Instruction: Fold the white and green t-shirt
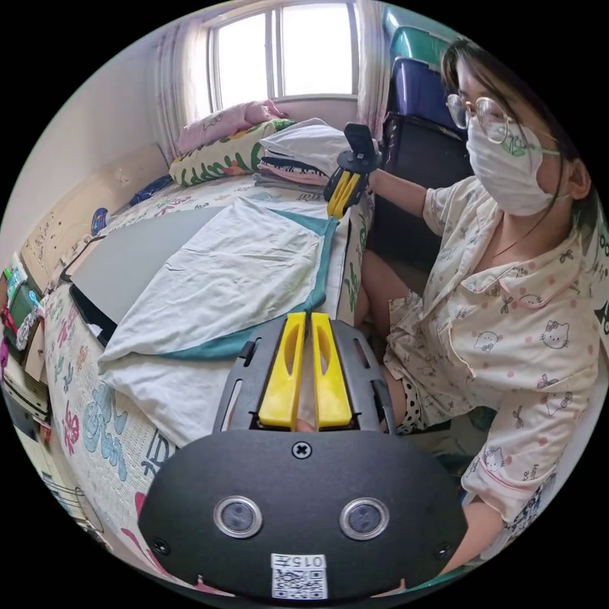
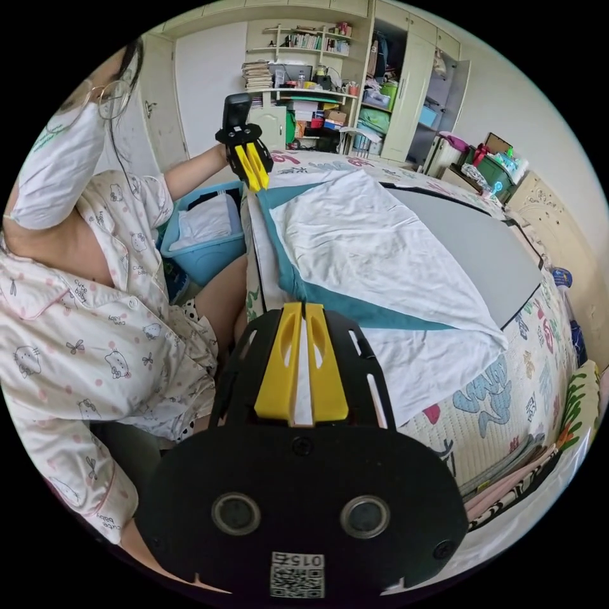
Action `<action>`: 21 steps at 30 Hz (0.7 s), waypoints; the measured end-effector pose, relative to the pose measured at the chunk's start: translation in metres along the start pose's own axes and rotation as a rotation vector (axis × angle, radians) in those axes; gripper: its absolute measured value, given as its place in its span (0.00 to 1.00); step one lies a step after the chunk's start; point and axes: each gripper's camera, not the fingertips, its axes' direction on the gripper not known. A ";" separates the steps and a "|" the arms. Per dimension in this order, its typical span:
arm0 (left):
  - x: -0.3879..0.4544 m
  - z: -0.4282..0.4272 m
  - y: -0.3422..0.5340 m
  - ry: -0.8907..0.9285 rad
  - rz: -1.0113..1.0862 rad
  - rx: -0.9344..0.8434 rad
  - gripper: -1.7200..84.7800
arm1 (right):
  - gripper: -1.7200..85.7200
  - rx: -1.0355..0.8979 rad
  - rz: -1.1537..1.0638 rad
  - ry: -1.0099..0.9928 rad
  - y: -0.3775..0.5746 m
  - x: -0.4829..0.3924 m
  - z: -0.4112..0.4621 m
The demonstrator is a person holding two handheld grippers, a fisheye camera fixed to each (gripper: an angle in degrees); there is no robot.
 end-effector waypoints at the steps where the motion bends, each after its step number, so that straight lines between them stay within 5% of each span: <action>1: -0.004 -0.004 -0.006 -0.009 -0.013 0.027 0.03 | 0.01 0.004 -0.002 0.006 -0.005 0.000 0.000; 9: -0.112 -0.034 -0.113 -0.130 -0.152 0.159 0.03 | 0.01 0.073 0.056 0.256 -0.090 0.062 -0.031; 15: -0.311 -0.044 -0.264 -0.562 -0.570 0.459 0.07 | 0.03 0.295 0.511 0.678 -0.250 0.267 -0.071; 18: -0.322 -0.025 -0.297 -0.628 -0.610 0.536 0.11 | 0.08 0.397 0.662 0.524 -0.265 0.321 -0.068; 21: -0.310 0.022 -0.321 -0.344 -0.360 0.262 0.11 | 0.11 0.216 0.420 0.127 -0.265 0.318 -0.021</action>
